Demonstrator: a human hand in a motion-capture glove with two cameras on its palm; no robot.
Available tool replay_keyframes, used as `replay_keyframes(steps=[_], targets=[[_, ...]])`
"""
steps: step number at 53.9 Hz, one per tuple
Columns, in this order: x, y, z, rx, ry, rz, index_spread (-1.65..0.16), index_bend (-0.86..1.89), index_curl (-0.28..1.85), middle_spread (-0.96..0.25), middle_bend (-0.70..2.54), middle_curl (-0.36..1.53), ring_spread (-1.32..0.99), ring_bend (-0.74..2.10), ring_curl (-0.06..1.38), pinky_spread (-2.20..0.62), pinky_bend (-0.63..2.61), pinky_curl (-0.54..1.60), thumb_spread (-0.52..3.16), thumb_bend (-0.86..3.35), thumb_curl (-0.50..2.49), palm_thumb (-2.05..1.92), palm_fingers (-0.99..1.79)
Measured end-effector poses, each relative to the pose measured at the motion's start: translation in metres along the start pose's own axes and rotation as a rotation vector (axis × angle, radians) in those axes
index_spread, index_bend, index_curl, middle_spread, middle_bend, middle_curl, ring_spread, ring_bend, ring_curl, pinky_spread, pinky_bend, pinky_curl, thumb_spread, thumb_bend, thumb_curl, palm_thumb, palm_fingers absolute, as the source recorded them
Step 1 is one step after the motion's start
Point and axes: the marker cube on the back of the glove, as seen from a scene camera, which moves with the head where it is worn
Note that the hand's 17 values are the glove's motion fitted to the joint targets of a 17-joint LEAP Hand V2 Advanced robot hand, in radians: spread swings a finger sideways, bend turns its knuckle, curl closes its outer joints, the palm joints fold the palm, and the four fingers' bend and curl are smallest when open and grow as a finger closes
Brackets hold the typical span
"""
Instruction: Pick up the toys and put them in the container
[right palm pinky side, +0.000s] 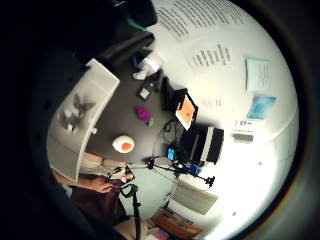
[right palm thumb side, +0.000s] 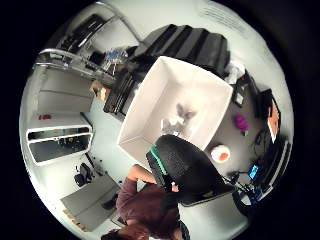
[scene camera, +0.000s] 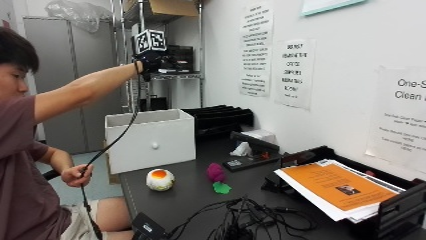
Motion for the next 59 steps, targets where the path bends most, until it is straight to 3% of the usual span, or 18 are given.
replay_keyframes(steps=[12,24,37,52,57,59], targets=[[0.086,0.020,0.019,0.002,-0.039,0.119,-0.23,0.05,0.19,0.02,0.15,0.34,0.02,0.56,0.29,0.04,0.94,0.35,1.15,-0.05,0.36,-0.05,-0.24],[0.162,0.016,0.091,-0.055,-0.121,0.227,-0.23,0.06,0.15,0.01,0.16,0.33,0.02,0.56,0.28,0.04,0.91,0.35,1.17,-0.04,0.32,-0.04,-0.21],[0.210,-0.010,0.241,-0.174,-0.263,0.294,-0.23,0.07,0.14,0.00,0.17,0.32,0.02,0.56,0.29,0.04,0.90,0.34,1.19,-0.04,0.30,-0.04,-0.19],[0.211,-0.025,0.429,-0.355,-0.360,0.370,-0.22,0.06,0.12,0.01,0.17,0.32,0.01,0.63,0.31,0.03,0.94,0.36,1.21,-0.04,0.28,-0.05,-0.15],[0.209,-0.032,0.453,-0.189,-0.287,0.412,-0.24,0.15,0.15,0.00,0.18,0.32,0.00,0.60,0.30,0.04,0.94,0.36,1.20,-0.05,0.27,-0.05,-0.09],[0.212,-0.032,0.452,-0.089,-0.234,0.420,-0.24,0.26,0.19,-0.03,0.20,0.33,-0.02,0.63,0.31,0.02,0.94,0.35,1.20,-0.02,0.28,-0.01,0.14]])
